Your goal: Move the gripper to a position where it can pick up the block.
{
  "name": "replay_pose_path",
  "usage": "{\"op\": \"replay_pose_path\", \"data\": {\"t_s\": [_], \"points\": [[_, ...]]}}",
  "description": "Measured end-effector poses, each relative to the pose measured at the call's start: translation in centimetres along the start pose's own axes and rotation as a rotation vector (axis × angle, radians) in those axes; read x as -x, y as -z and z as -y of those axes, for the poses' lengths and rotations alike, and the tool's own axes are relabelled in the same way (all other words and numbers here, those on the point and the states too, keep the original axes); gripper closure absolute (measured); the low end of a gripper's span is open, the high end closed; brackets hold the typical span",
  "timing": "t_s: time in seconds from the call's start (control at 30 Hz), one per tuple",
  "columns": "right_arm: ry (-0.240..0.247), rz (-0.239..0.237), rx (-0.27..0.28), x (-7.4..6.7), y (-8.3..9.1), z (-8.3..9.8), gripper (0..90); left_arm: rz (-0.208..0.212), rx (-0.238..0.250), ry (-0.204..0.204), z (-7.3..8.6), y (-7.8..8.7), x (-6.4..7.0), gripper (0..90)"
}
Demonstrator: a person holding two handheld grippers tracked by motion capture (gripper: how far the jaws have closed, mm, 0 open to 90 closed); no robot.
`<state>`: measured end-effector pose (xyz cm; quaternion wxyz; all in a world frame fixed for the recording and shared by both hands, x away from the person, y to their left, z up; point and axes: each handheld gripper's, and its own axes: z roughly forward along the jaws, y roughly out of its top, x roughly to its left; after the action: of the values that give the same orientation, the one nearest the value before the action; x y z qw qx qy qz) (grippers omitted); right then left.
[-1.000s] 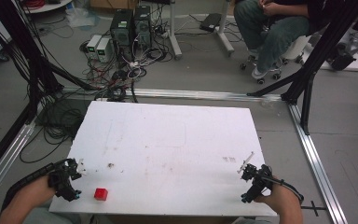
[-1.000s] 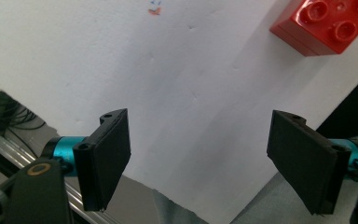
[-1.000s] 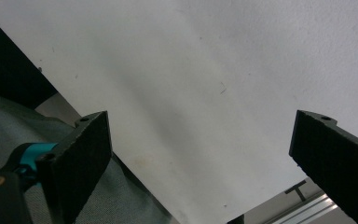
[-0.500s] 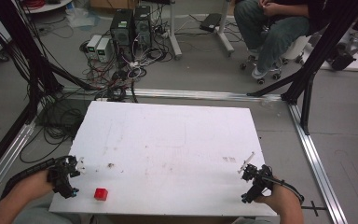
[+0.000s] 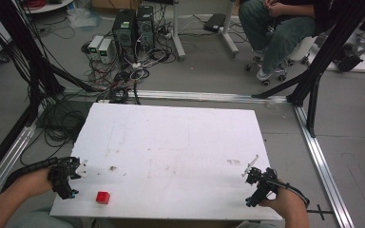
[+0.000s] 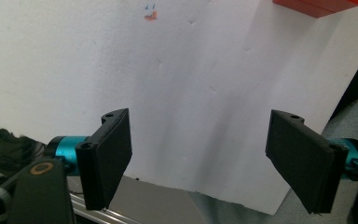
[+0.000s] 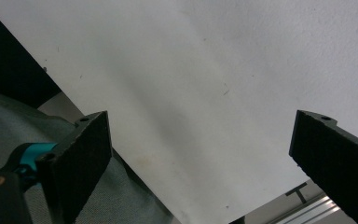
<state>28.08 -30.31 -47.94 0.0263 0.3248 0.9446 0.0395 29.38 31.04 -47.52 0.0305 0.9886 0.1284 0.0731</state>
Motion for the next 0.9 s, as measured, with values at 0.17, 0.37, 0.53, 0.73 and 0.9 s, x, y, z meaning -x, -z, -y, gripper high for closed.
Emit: {"op": "replay_pose_path", "data": {"t_s": [0.17, 0.37, 0.53, 0.73, 0.9], "points": [[0.001, -0.004, -0.005, 0.0, 0.0, -0.1, 5.1, 0.015, 0.014, -0.072, -0.5, 0.4, 0.0, 24.0], [-0.001, -0.007, -0.007, -0.1, -0.1, -0.1, 5.1, 0.025, 0.027, -0.125, -1.2, 0.6, 0.6, 24.8], [0.002, -0.006, -0.007, -0.1, 0.0, -0.2, 5.1, 0.04, 0.022, -0.171, -1.8, 0.8, 1.0, 25.2], [0.016, -0.011, -0.006, -0.2, -0.1, -0.2, 5.1, 0.05, 0.028, -0.188, -2.5, 0.9, 1.1, 25.3], [0.02, -0.01, -0.007, -0.2, -0.1, -0.3, 5.1, 0.062, 0.028, -0.194, -3.0, 1.0, 1.4, 25.5]]}}
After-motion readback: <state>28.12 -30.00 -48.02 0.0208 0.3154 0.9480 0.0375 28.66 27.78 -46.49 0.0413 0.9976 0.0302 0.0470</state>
